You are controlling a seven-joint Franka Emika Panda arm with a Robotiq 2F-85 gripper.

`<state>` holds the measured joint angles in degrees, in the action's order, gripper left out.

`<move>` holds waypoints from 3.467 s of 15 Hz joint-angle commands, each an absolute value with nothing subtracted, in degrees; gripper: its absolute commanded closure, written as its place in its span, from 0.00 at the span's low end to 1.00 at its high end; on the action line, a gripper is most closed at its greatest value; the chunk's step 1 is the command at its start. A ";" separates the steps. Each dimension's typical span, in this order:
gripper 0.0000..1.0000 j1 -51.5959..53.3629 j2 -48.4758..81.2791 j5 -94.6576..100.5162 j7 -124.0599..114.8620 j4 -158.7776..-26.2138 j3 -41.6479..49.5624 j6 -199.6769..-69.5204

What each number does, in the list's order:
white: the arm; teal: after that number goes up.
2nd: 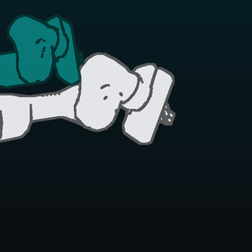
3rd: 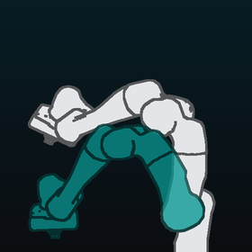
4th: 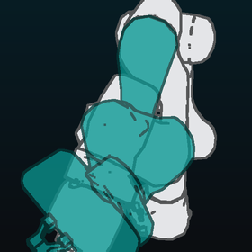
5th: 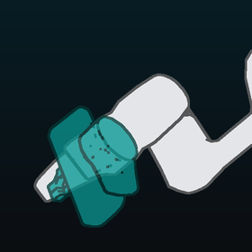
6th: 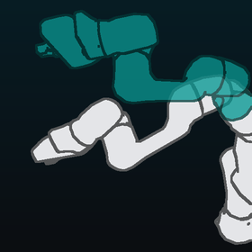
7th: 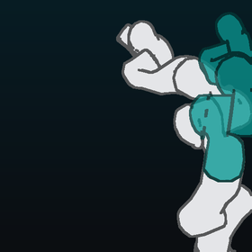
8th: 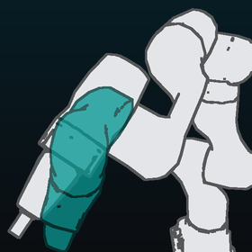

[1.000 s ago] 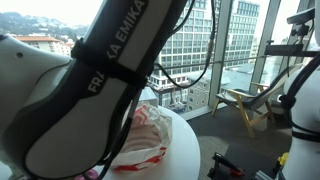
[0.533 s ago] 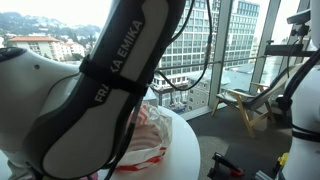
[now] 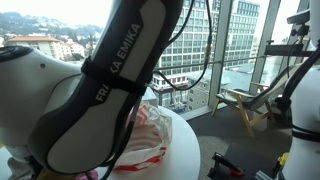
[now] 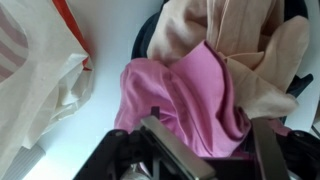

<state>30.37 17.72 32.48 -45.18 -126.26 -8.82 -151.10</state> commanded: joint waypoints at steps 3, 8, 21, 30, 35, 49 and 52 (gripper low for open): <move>0.74 31.08 16.33 35.39 -48.85 -126.75 -8.10 -153.97; 0.90 31.30 11.48 40.13 -53.30 -127.88 -8.03 -154.47; 0.84 22.85 -2.35 55.90 -66.37 -129.24 -10.96 -143.48; 0.45 22.12 8.78 52.45 -65.58 -127.52 -16.91 -145.97; 0.07 24.64 18.72 53.58 -65.94 -121.08 -16.82 -145.91; 0.00 35.08 33.75 62.04 -78.07 -106.95 -7.19 -144.66; 0.00 35.45 34.98 64.52 -80.85 -106.25 -7.03 -142.73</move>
<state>34.01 33.31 61.56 -77.22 -108.57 -8.05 -144.83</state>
